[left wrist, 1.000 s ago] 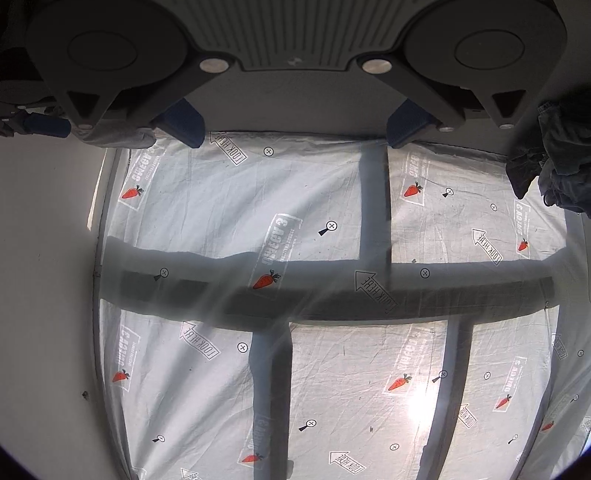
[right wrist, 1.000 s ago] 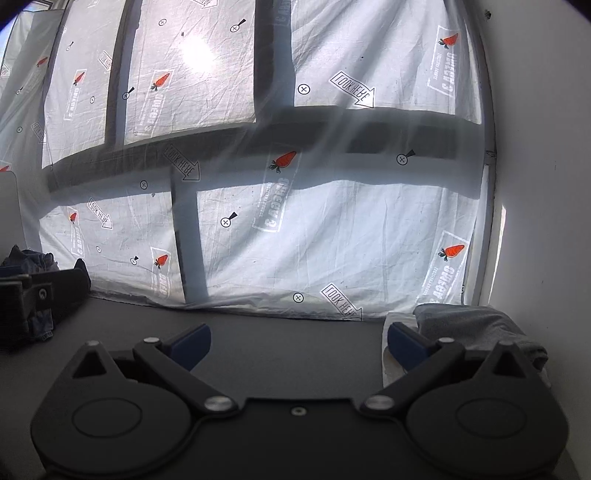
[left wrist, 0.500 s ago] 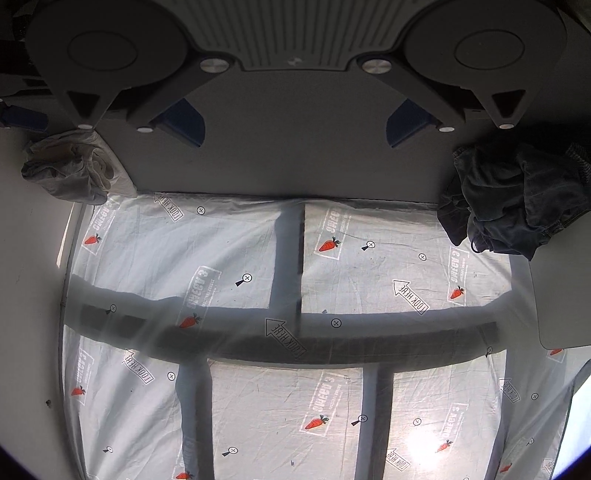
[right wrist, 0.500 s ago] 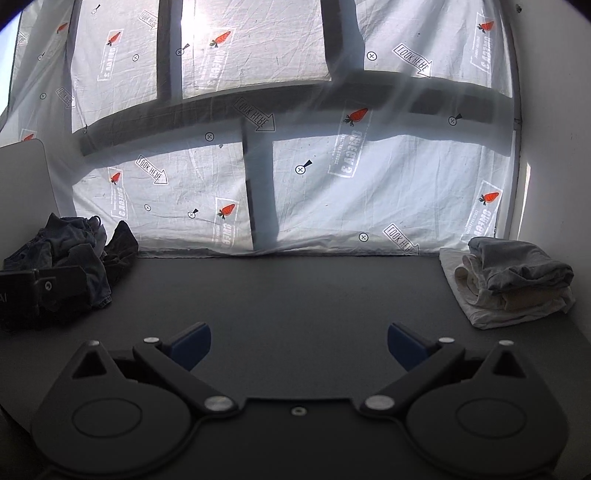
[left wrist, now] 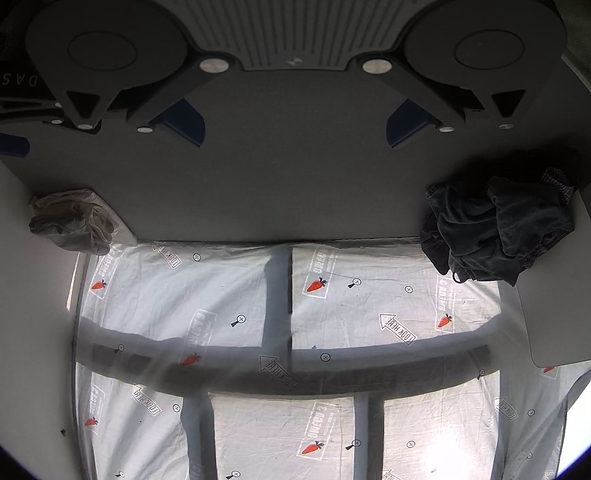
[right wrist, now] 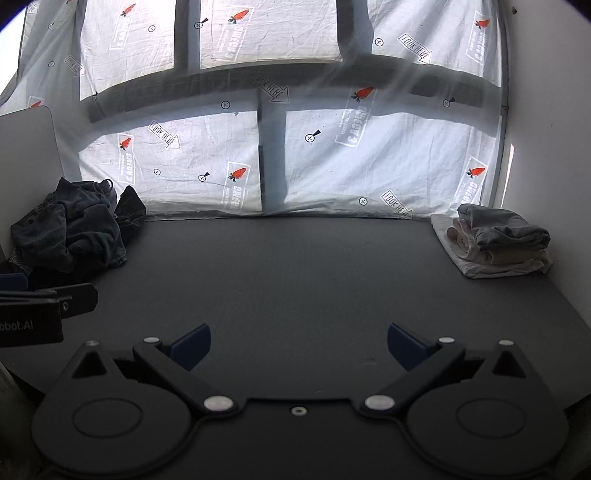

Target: Fold clothes

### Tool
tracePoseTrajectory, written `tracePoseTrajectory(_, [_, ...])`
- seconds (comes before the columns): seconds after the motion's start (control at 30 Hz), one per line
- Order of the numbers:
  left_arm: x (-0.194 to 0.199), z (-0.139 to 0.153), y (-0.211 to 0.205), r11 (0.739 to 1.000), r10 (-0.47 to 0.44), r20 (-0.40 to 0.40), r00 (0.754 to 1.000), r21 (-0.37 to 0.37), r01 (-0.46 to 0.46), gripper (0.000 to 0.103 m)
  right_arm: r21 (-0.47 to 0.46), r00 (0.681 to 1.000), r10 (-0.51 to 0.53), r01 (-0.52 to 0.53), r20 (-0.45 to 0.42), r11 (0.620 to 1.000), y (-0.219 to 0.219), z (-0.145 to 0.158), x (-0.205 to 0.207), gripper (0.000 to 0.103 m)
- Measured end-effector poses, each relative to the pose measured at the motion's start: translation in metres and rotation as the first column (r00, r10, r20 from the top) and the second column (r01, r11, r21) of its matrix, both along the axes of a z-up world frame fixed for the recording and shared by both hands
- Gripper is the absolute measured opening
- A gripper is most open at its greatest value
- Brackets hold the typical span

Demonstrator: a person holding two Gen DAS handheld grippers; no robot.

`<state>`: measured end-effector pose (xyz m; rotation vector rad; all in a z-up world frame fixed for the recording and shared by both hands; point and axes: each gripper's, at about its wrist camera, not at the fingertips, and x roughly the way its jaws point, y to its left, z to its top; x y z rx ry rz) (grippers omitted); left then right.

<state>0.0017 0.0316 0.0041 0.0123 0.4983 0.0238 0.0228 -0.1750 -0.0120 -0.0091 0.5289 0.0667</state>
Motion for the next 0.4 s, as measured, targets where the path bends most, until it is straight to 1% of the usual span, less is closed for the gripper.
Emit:
tracePoseTrajectory(0.1, [-0.003,0.0,0.003,1.0,-0.008,-0.011,1.0,-0.018,0.008,0.103,-0.005,1.0,-0.014,0.014,-0.019,1.0,0.002,0.0,-0.007,0.103])
tracePoseTrajectory(0.4, [-0.007,0.005,0.002,0.999,-0.038,0.016,0.999,-0.022,0.038,0.103,-0.004,1.0,-0.02,0.02,0.01,1.0,0.001,0.006,-0.014,0.103])
